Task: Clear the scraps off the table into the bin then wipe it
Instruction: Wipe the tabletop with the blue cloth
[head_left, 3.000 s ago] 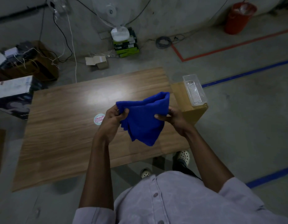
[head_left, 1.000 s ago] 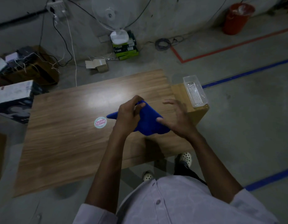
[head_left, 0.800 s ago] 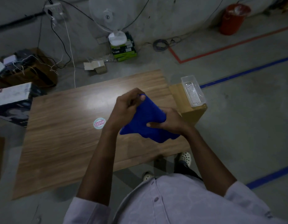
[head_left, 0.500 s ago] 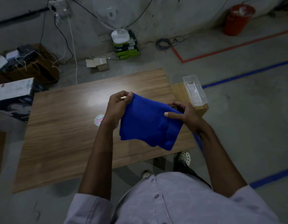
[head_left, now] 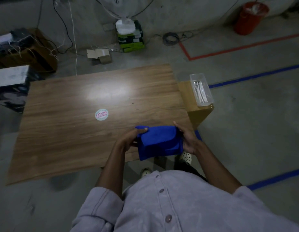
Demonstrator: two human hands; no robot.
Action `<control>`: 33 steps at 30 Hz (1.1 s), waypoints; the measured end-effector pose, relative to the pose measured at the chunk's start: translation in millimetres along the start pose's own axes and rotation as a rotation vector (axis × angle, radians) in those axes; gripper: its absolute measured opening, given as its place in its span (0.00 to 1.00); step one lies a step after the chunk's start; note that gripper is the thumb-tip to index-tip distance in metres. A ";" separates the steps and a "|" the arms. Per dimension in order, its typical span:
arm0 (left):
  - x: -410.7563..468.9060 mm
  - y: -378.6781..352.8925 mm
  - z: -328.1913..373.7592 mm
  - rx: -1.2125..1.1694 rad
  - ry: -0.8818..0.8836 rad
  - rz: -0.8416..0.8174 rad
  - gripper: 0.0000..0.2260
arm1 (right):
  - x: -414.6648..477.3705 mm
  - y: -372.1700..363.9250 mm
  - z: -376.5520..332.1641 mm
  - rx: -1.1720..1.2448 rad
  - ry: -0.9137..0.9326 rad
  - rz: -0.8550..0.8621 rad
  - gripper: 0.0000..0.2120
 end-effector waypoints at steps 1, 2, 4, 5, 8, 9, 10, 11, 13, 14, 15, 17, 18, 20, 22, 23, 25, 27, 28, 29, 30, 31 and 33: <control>1.2 0.7 -2.2 -0.001 -0.013 0.007 0.18 | 0.7 -0.1 -1.0 -0.047 -0.003 0.008 0.24; 2.3 0.0 -3.7 -0.026 -0.023 -0.004 0.18 | 0.9 -0.5 -1.5 -0.112 0.002 0.035 0.20; 1.1 -0.2 -5.4 -0.079 -0.057 -0.050 0.22 | 1.2 -1.3 -4.6 -0.204 0.021 0.102 0.11; -0.6 1.1 -3.6 -0.106 -0.092 -0.061 0.24 | 4.5 2.1 -5.4 -0.204 0.041 0.129 0.11; -4.2 7.4 12.5 -0.250 -0.232 -0.034 0.26 | 10.5 6.4 -14.3 -0.092 0.126 0.112 0.20; -1.7 11.3 16.4 -0.296 -0.249 -0.026 0.27 | 11.9 6.7 -16.5 -0.055 0.124 0.117 0.20; 2.8 15.2 16.7 -0.305 -0.234 -0.008 0.26 | 13.3 8.8 -16.6 -0.071 0.105 0.128 0.17; 5.3 16.8 14.6 -0.254 -0.180 0.018 0.24 | 15.0 12.0 -13.8 -0.161 0.066 0.155 0.12; 15.5 19.3 -5.0 0.041 -0.024 0.140 0.16 | 14.7 16.7 -3.1 -0.494 -0.065 0.218 0.07; 25.0 21.3 -17.8 0.205 0.019 0.256 0.15 | 19.5 25.2 4.2 -0.727 -0.100 0.288 0.10; 33.4 22.6 -28.8 0.320 0.020 0.377 0.15 | 25.3 33.6 10.7 -0.953 -0.088 0.373 0.13; 42.3 20.2 -42.1 0.361 -0.013 0.525 0.14 | 33.3 39.7 16.7 -1.159 0.014 0.509 0.16; 45.5 16.1 -45.5 0.337 -0.018 0.533 0.14 | 34.5 38.8 16.9 -1.164 0.061 0.553 0.17; 50.8 3.4 -52.1 0.328 -0.015 0.497 0.16 | 38.9 34.9 14.4 -1.150 0.135 0.605 0.17; 53.6 -11.8 -57.1 0.357 -0.005 0.448 0.22 | 48.8 31.2 15.6 -1.181 0.174 0.606 0.19; 54.5 -18.6 -58.9 0.364 0.001 0.448 0.24 | 53.5 30.2 18.2 -1.198 0.167 0.588 0.21; 56.6 -22.7 -58.8 0.356 0.013 0.477 0.21 | 60.3 31.1 25.7 -1.223 0.153 0.546 0.23; 55.8 -18.0 -53.0 0.310 0.030 0.475 0.15 | 61.9 33.5 31.5 -1.254 0.173 0.514 0.22; 58.5 -13.8 -51.5 0.213 0.043 0.454 0.12 | 62.5 34.9 33.4 -1.279 0.198 0.498 0.22; 59.8 -10.7 -51.3 0.061 0.065 0.407 0.09 | 63.2 36.3 35.8 -1.300 0.224 0.477 0.21; 60.7 -9.0 -52.4 -0.108 0.096 0.339 0.08 | 63.7 37.1 37.7 -1.317 0.253 0.459 0.21; 61.3 -7.1 -55.2 -0.218 0.135 0.294 0.08 | 64.4 37.7 39.2 -1.332 0.276 0.450 0.21; 60.6 -3.9 -66.6 -0.231 0.175 0.294 0.10 | 66.3 39.0 42.6 -1.340 0.270 0.448 0.20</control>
Point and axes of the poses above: each hand's wrist, its own x-axis towards the middle knuckle, its own y-axis out of the back of the hand, z = x × y, the point moved 2 cm from there along x, towards the middle knuckle, and after that the axes turned 1 degree about z, right-handed, at the moved point
